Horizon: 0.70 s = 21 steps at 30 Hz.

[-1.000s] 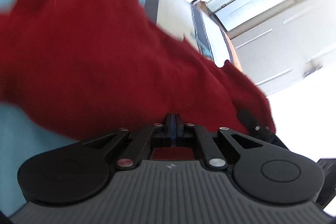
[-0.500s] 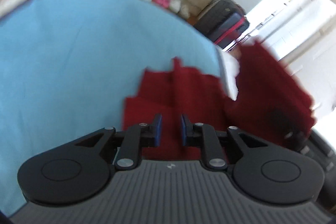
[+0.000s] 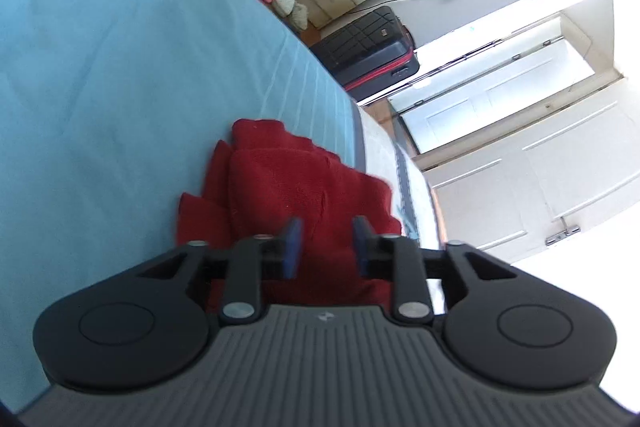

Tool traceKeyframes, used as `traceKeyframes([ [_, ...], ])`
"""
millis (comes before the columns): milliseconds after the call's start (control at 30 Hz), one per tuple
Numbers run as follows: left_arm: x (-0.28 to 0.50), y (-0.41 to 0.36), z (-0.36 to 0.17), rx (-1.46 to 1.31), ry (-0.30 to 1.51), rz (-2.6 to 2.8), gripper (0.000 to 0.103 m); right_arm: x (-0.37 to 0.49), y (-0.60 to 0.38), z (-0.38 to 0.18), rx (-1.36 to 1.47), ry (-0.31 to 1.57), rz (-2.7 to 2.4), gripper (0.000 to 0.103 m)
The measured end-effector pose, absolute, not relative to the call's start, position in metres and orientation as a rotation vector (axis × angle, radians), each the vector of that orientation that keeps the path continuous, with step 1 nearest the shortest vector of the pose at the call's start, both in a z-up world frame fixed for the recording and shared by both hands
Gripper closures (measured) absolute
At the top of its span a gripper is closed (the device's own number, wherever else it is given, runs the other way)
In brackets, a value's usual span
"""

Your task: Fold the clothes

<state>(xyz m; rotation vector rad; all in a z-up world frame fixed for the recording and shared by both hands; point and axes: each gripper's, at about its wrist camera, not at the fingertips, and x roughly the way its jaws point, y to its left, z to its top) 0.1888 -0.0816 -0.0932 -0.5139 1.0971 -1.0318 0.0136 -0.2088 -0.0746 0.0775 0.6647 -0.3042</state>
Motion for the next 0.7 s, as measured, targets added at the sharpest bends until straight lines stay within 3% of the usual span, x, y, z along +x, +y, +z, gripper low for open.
traceKeyframes([
  [200,0.163,-0.079,-0.058,-0.444,0.960,-1.109,0.070,0.004,-0.202,-0.068,0.085,0.663,-0.205,0.070],
  [300,0.137,-0.081,-0.042,-0.359,0.928,-1.149,0.059,-0.005,-0.195,-0.055,0.125,0.632,-0.106,0.063],
  [467,0.121,-0.101,-0.063,-0.032,1.013,-0.947,0.056,-0.040,-0.207,-0.040,0.315,0.626,-0.067,0.060],
  [567,0.127,-0.102,-0.081,0.007,1.053,-0.883,0.053,-0.075,-0.223,-0.029,0.413,0.579,-0.111,0.059],
  [633,0.128,-0.099,-0.083,-0.010,1.071,-0.872,0.051,-0.093,-0.238,-0.023,0.452,0.536,-0.162,0.052],
  [700,0.123,-0.099,-0.082,0.052,1.049,-0.848,0.042,-0.099,-0.255,-0.021,0.451,0.520,-0.250,0.050],
])
